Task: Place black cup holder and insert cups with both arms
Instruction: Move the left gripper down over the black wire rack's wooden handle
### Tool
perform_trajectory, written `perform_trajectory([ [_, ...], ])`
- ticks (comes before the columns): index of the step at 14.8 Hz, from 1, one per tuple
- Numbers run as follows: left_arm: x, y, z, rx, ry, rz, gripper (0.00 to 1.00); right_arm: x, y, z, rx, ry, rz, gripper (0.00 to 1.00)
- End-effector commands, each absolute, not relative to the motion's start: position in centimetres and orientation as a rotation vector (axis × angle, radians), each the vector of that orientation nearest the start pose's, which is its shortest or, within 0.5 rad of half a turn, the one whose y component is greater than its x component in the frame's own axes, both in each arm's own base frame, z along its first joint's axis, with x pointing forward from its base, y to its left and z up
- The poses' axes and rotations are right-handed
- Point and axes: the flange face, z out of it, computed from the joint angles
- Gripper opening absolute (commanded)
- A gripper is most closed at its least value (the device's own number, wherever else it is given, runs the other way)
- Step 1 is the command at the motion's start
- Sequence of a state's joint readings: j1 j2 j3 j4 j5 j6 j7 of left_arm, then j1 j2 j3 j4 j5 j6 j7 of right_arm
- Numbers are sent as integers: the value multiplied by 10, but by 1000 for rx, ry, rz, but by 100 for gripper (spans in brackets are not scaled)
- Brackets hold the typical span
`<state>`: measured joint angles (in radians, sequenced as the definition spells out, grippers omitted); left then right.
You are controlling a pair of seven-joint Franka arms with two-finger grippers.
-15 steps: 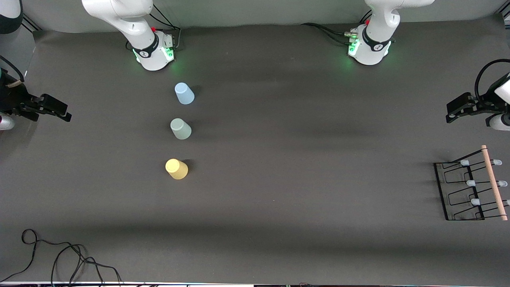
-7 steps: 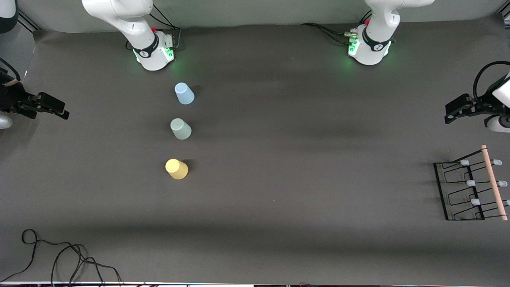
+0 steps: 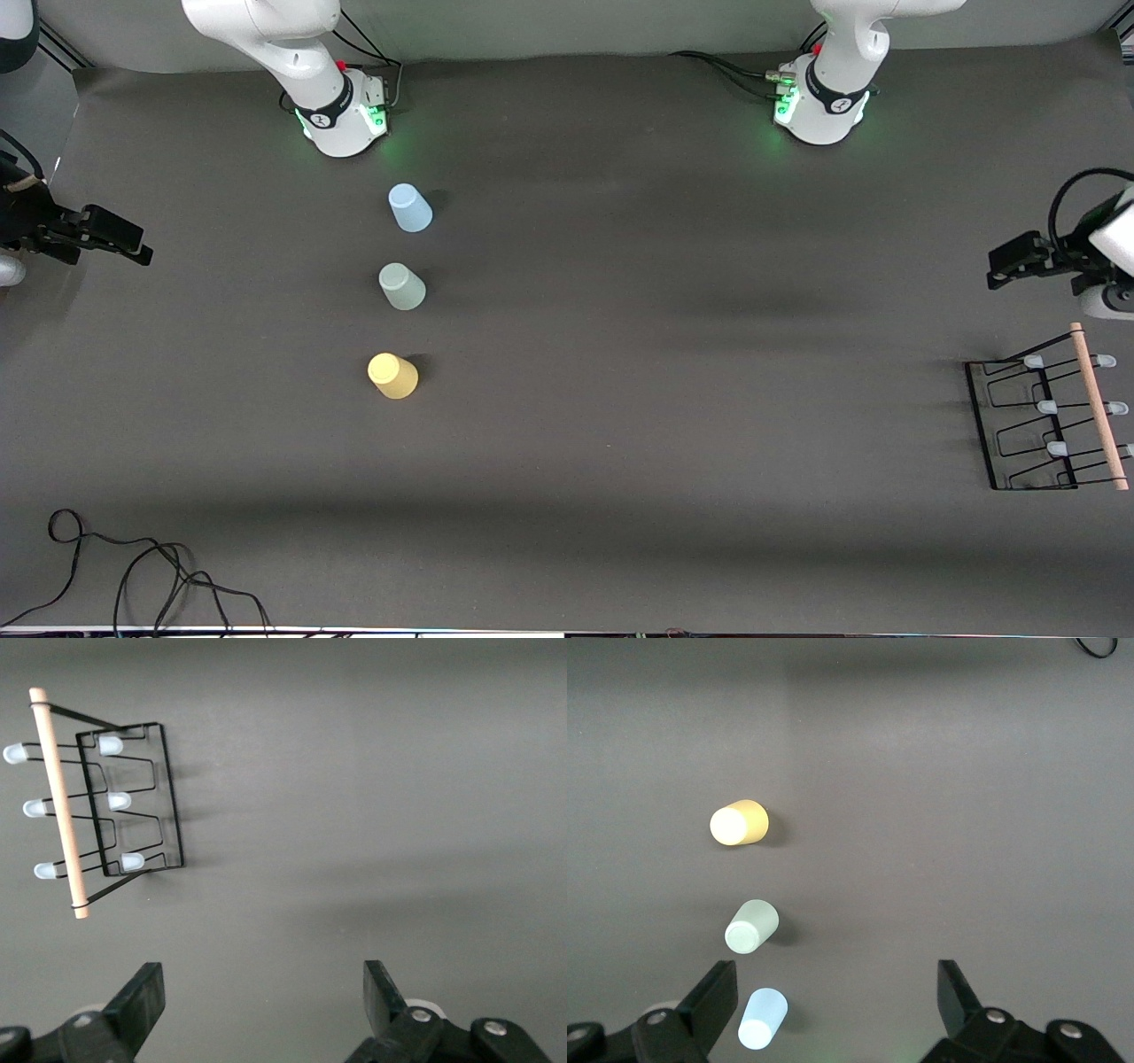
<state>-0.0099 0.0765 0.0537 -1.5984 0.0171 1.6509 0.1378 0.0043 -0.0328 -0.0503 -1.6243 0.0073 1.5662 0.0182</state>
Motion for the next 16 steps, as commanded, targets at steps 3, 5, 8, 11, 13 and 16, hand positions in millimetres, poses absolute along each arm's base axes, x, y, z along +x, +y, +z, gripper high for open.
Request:
perform_trajectory([
  [3, 604, 74, 550, -3121, 128, 14, 100, 546, -23, 621, -3136, 72, 50, 100],
  [5, 615, 106, 523, -3118, 57, 19, 100, 546, -25, 620, -3136, 82, 53, 100],
  [8, 627, 136, 492, -3108, 28, 9, 100, 546, -23, 620, -3136, 79, 55, 100],
  [11, 638, 173, 462, -3093, -2, -44, 100, 546, -25, 620, -3136, 84, 55, 100],
  [13, 642, 193, 438, -3087, 61, -44, 99, 546, -25, 619, -3135, 84, 58, 100],
  [16, 642, 223, 412, -3081, 82, -45, 95, 546, -26, 619, -3135, 86, 58, 100],
])
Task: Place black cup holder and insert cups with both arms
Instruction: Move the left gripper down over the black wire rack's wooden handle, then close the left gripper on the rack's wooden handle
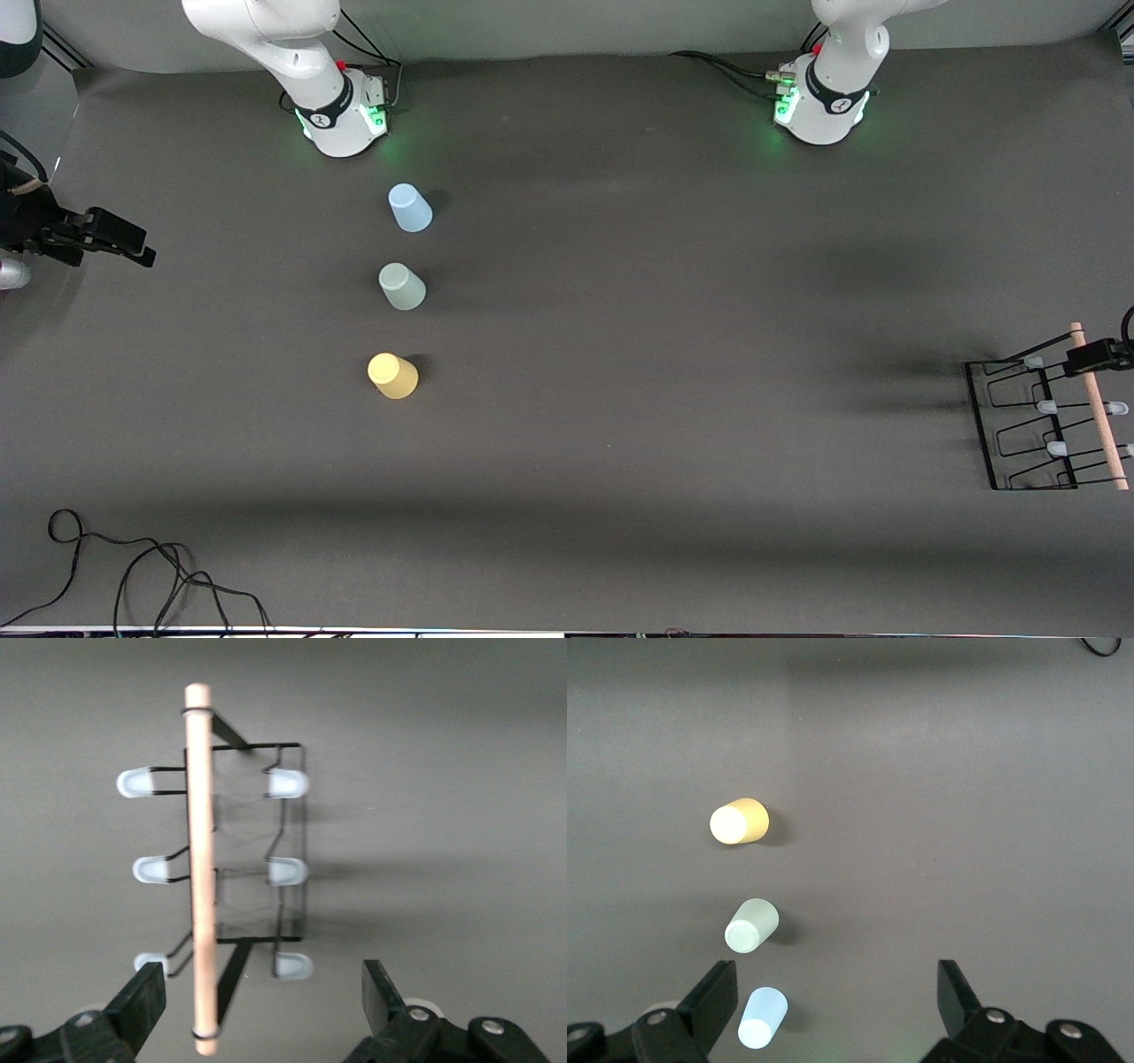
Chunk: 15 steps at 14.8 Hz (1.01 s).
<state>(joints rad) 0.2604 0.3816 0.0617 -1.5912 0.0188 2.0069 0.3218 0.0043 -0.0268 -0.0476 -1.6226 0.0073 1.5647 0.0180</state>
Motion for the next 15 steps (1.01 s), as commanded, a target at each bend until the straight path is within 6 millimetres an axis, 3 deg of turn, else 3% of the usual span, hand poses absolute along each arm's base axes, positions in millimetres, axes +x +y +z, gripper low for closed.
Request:
perform_trajectory([
  [1, 643, 224, 406, -3085, 93, -37, 93, 546, -26, 619, -3135, 87, 58, 100],
  [5, 649, 229, 369, -3083, 194, -8, 84, 545, -27, 620, -3135, 79, 55, 100],
  [6, 645, 240, 364, -3083, 214, 0, 81, 546, -27, 619, -3135, 79, 58, 100],
  [10, 649, 246, 349, -3077, 281, -25, 58, 545, -33, 619, -3135, 84, 60, 100],
  [12, 650, 246, 346, -3077, 282, -31, 41, 545, -35, 618, -3132, 89, 69, 100],
  [15, 655, 247, 334, -3065, 303, -52, 31, 544, -37, 618, -3132, 94, 69, 100],
])
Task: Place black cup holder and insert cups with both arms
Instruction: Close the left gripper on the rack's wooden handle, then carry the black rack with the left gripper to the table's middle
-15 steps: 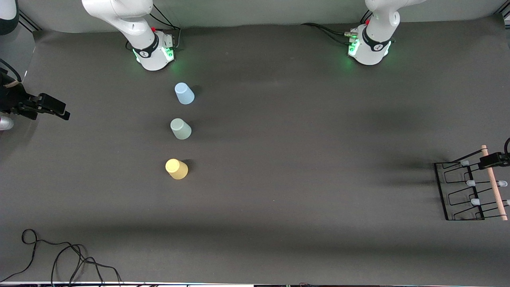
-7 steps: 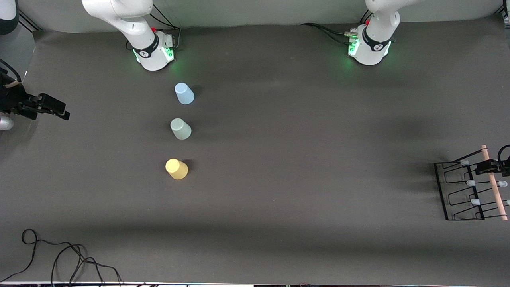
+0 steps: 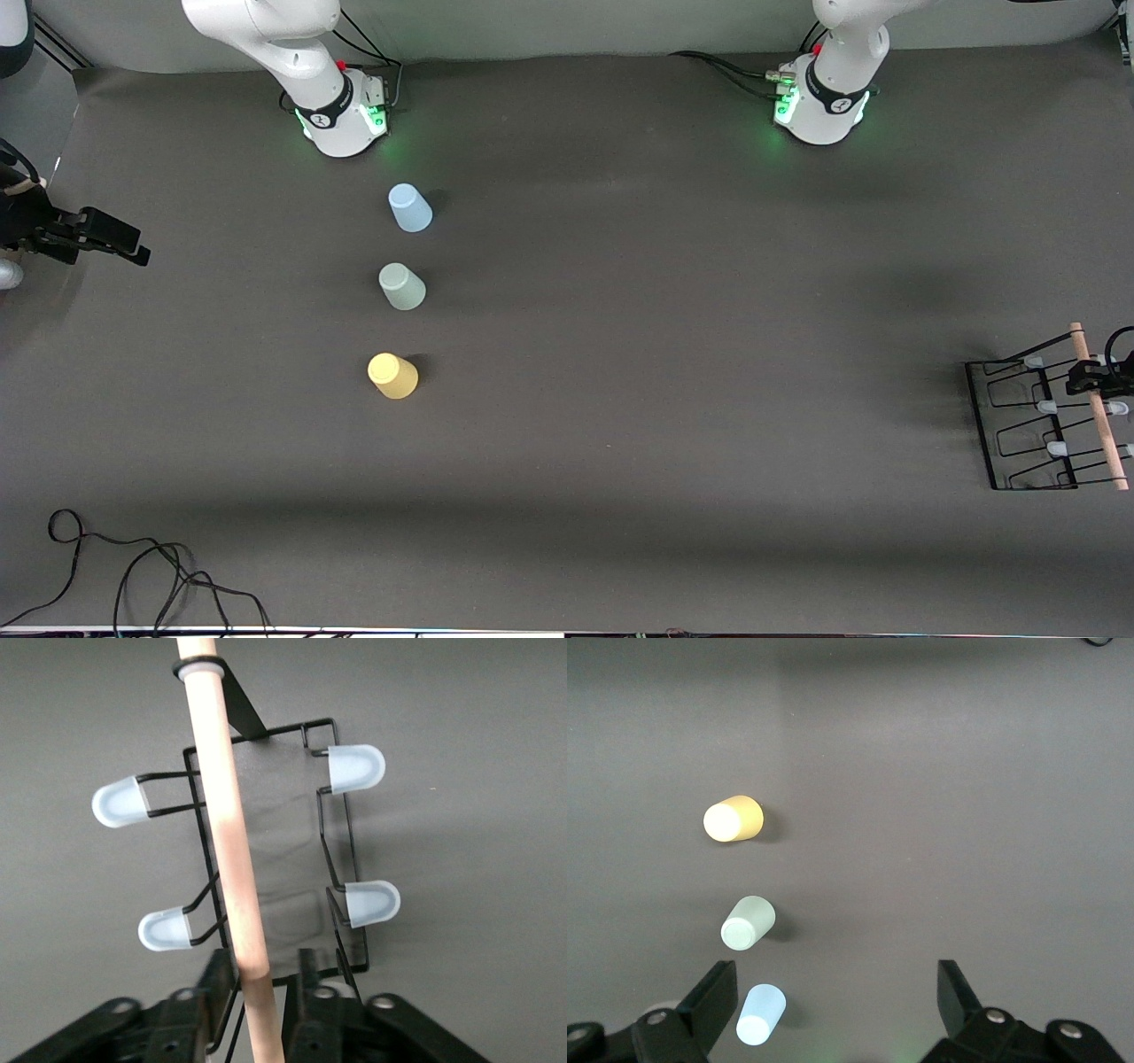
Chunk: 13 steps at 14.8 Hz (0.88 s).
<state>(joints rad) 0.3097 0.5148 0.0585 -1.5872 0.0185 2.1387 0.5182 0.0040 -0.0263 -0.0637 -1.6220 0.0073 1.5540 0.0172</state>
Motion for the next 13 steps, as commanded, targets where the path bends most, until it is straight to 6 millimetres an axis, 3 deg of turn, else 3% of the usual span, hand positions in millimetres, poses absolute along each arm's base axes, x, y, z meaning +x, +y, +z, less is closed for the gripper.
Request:
perform_trajectory([
  [1, 656, 248, 331, -3058, 330, -62, 28, 544, -37, 618, -3132, 94, 67, 100],
  [2, 655, 250, 332, -3056, 351, -59, 14, 544, -37, 618, -3132, 94, 69, 100],
  [4, 654, 250, 335, -3056, 357, -56, 0, 544, -37, 618, -3132, 94, 69, 100],
  [7, 662, 240, 361, -3067, 366, -46, 0, 544, -36, 619, -3132, 91, 67, 100],
  [11, 666, 210, 414, -3119, 322, 35, 0, 544, -37, 618, -3132, 94, 69, 100],
  [13, 667, 184, 429, -3179, 137, 30, 0, 544, -37, 618, -3132, 94, 69, 100],
])
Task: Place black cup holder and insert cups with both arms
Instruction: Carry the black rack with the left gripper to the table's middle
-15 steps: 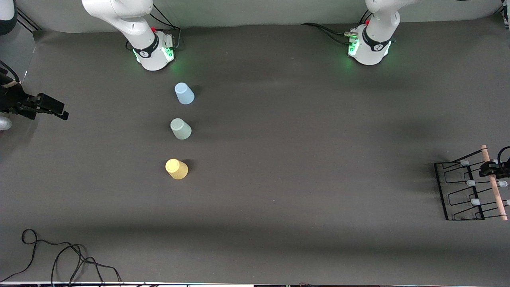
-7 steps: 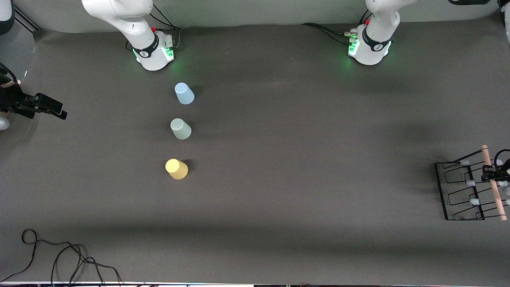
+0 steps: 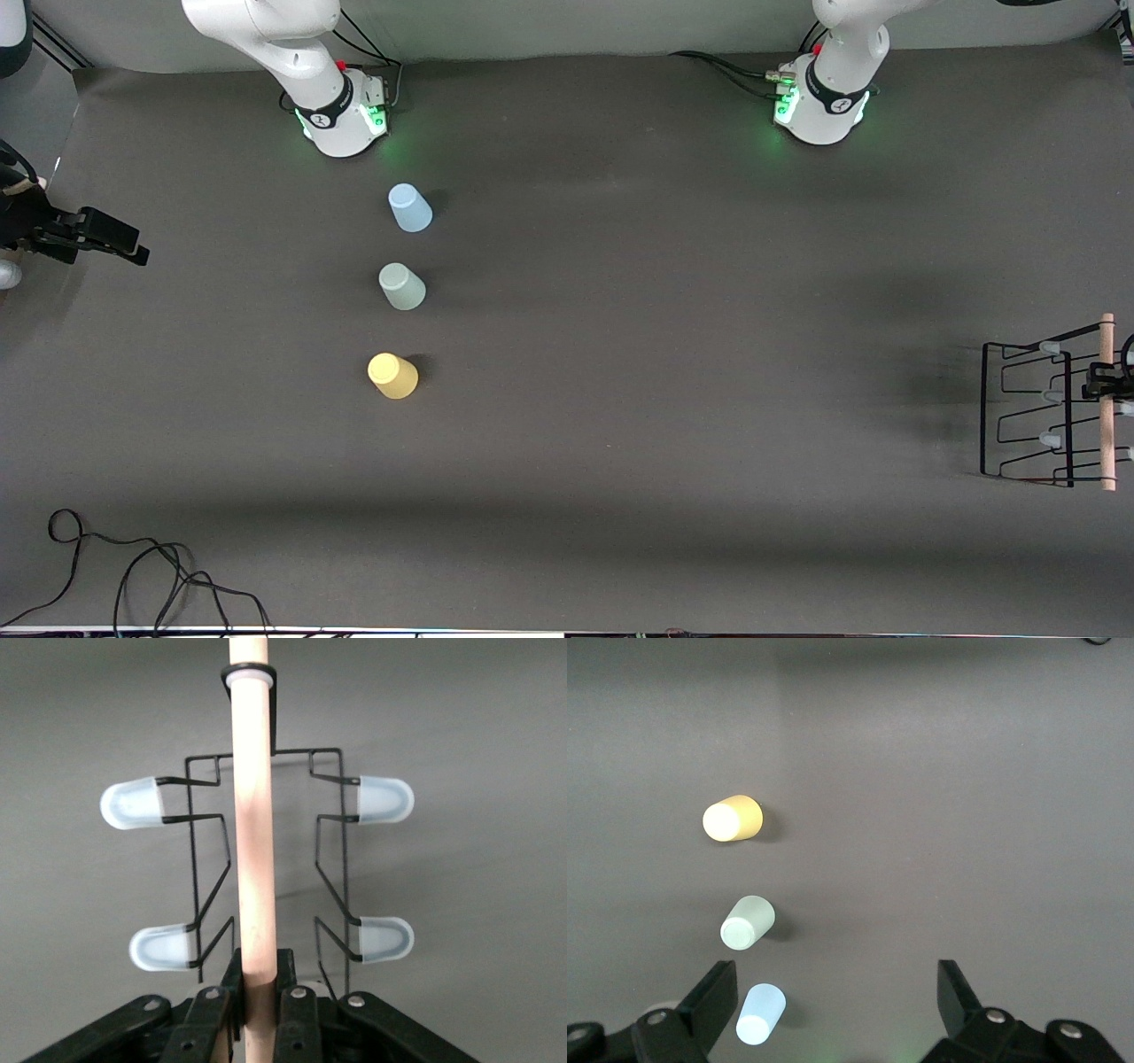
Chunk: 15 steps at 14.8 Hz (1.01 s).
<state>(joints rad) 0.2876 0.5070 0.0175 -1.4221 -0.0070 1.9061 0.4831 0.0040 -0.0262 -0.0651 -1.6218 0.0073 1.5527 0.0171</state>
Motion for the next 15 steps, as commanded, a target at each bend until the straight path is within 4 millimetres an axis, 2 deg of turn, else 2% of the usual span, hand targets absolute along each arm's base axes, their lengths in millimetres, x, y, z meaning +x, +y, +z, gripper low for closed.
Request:
perform_trajectory([
  [1, 670, 166, 434, -3191, 104, 32, 0, 544, -37, 618, -3132, 94, 69, 100],
  [3, 668, 127, 444, -3194, 82, 51, 0, 544, -37, 618, -3132, 96, 69, 100],
  [5, 653, 82, 455, -3190, 99, 49, 0, 544, -37, 618, -3132, 96, 69, 100],
  [8, 644, -12, 452, -3184, 99, 101, 0, 544, -37, 618, -3132, 96, 69, 100],
  [10, 641, -66, 452, -3182, 68, 105, 0, 544, -37, 618, -3132, 96, 69, 100],
  [14, 613, -195, 445, -3168, 65, 125, 0, 544, -37, 618, -3132, 96, 69, 100],
  [15, 606, -216, 445, -3181, 73, 124, 0, 544, -37, 618, -3132, 96, 69, 100],
])
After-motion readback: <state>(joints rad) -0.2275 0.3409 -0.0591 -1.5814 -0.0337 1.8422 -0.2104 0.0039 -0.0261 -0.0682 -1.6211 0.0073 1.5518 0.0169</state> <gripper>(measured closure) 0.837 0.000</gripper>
